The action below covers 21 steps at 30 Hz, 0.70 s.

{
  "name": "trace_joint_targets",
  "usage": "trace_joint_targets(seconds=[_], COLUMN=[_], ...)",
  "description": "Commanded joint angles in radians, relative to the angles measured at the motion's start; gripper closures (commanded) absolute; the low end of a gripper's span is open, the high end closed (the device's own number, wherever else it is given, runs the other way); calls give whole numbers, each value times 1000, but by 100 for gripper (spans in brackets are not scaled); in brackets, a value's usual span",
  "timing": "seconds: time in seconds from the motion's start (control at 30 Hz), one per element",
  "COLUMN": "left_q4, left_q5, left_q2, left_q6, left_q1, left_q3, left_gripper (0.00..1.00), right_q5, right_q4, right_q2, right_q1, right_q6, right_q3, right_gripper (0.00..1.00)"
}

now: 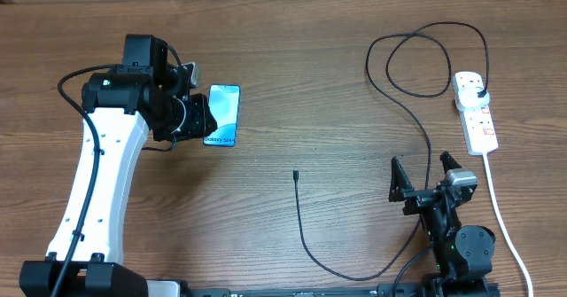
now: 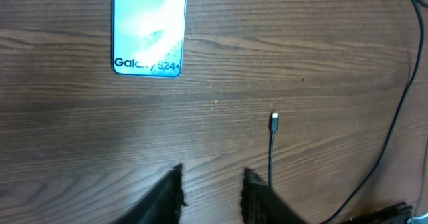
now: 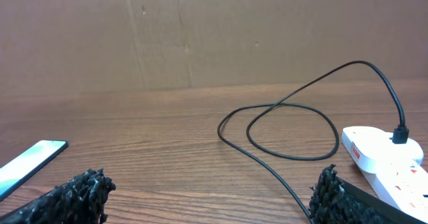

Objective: Plug charger to phone and switch on socket
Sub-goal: 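Move the left gripper forward over the Galaxy S24 phone, then lower the left gripper and grasp the phone's top edge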

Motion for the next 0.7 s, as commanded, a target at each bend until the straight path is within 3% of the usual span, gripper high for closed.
trace_joint_targets(seconds=[0.0, 0.07, 0.1, 0.13, 0.67], left_q4=[12, 18, 20, 21, 55], left_q5=[-8, -13, -18, -28, -227], left_q2=[8, 14, 18, 21, 106], left_q6=[-2, -6, -11, -24, -122], left_q1=[-4, -4, -5, -5, -72], left_q3=[20, 19, 19, 19, 17], left_gripper=[51, 33, 14, 1, 0], right_q5=[-1, -2, -2, -2, -1], right_q4=[6, 6, 6, 6, 6], right_q2=[1, 1, 1, 1, 1], right_q1=[5, 5, 5, 5, 5], right_q6=[-4, -4, -4, -4, -4], right_q3=[-10, -10, -10, -10, -10], right_gripper=[0, 0, 0, 0, 0])
